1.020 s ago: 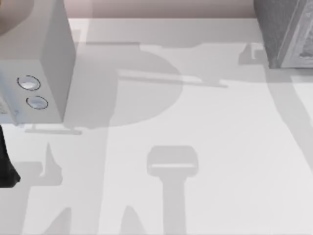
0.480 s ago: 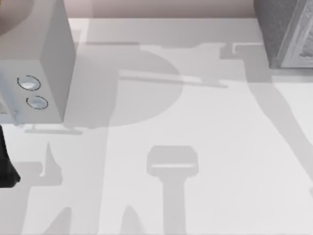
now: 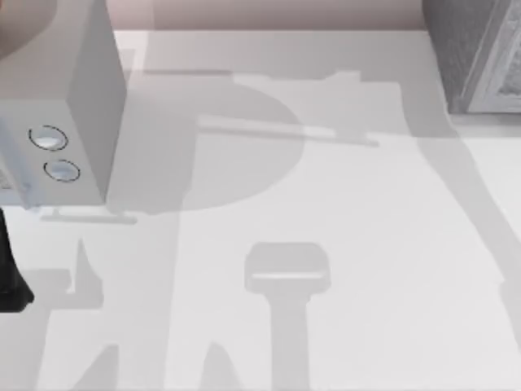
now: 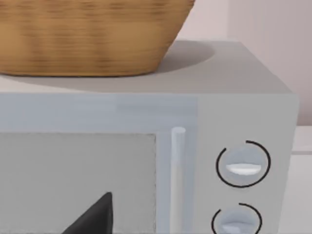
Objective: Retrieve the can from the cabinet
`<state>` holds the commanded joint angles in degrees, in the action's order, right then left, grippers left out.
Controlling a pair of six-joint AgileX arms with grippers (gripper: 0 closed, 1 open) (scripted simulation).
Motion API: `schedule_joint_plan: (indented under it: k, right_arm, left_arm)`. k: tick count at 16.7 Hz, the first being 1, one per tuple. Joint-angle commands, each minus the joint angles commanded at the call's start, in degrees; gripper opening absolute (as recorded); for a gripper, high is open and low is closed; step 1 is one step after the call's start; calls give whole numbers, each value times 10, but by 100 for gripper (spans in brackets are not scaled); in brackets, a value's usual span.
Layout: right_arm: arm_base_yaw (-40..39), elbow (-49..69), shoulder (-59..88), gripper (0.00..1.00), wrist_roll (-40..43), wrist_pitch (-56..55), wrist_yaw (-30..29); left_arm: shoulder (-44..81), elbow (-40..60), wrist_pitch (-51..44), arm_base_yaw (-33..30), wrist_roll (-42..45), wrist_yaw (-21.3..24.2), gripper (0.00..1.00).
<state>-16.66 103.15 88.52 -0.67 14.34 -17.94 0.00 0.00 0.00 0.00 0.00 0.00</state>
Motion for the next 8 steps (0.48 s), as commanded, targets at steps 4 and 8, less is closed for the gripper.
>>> schedule_joint_plan:
  k: [4,8]
  right_arm:
    - [14,43,47,100,0,-4,13]
    - [14,43,47,92,0,-4,14]
  left_arm:
    - [0,0,0,0,0,0,100]
    - [0,0,0,0,0,0,100]
